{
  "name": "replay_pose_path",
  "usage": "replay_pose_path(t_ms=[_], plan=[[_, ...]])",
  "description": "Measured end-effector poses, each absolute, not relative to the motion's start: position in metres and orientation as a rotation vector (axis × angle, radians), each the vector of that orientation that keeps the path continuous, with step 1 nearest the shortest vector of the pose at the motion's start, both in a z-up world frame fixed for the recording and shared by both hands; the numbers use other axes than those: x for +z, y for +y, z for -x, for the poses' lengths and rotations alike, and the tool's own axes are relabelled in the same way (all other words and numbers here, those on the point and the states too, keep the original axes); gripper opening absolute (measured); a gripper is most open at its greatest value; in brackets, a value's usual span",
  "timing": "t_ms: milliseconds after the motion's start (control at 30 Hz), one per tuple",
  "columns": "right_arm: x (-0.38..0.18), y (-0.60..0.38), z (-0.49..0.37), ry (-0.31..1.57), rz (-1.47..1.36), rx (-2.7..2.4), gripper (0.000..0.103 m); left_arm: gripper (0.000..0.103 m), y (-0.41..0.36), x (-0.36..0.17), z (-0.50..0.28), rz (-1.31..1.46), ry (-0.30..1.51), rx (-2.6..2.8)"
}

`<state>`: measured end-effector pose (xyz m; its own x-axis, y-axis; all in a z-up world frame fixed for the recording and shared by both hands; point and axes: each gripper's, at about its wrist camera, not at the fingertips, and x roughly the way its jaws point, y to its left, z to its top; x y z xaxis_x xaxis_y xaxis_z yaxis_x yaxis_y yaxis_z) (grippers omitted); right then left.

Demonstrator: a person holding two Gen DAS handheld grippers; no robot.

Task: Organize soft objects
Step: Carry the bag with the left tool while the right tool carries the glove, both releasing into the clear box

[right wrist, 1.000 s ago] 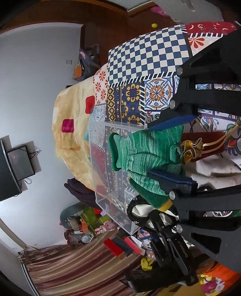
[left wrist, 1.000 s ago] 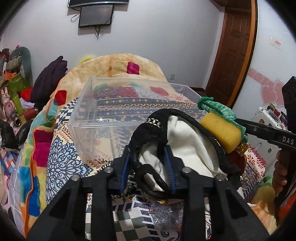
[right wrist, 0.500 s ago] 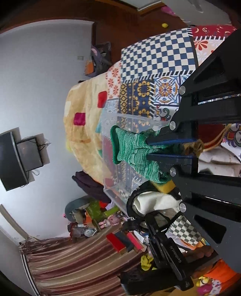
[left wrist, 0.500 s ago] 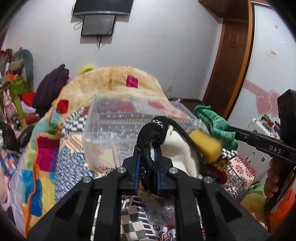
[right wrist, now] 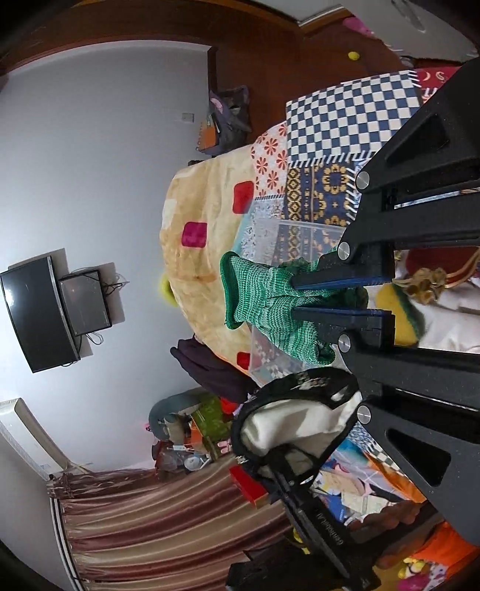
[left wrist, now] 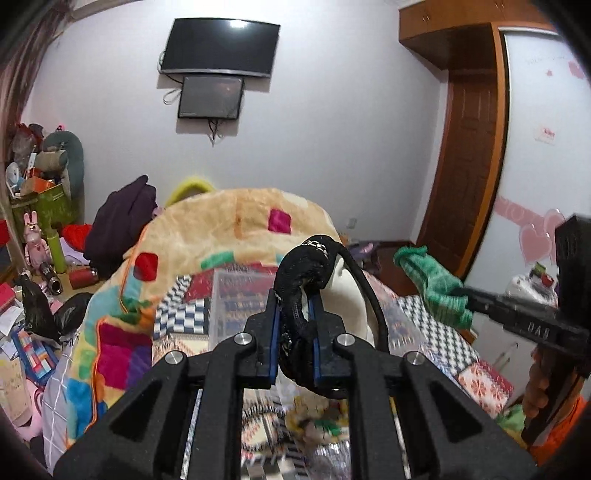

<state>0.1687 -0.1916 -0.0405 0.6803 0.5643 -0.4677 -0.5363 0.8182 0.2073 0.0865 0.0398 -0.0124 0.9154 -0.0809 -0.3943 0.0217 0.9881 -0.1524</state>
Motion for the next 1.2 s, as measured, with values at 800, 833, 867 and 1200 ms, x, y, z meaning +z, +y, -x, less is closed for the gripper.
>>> replay_pose_path(t_ms=[800,833,867,1200], plan=[[-0.079,-0.147,-0.237,0.741,0.064,0.532,0.008,0.013,0.054,-0.065,-0.182,0.129,0.608,0.023],[-0.081,-0.144,-0.237,0.753,0.084,0.537,0.009,0.013,0.053,-0.071,-0.186,0.131,0.633,0.014],[-0.083,-0.142,-0.237,0.761,0.097,0.54,0.009,0.013,0.052,-0.074,-0.187,0.131,0.647,0.01],[-0.087,-0.141,-0.237,0.809,0.113,0.557,0.013,0.021,0.041,-0.081,-0.189,0.095,0.707,-0.011]])
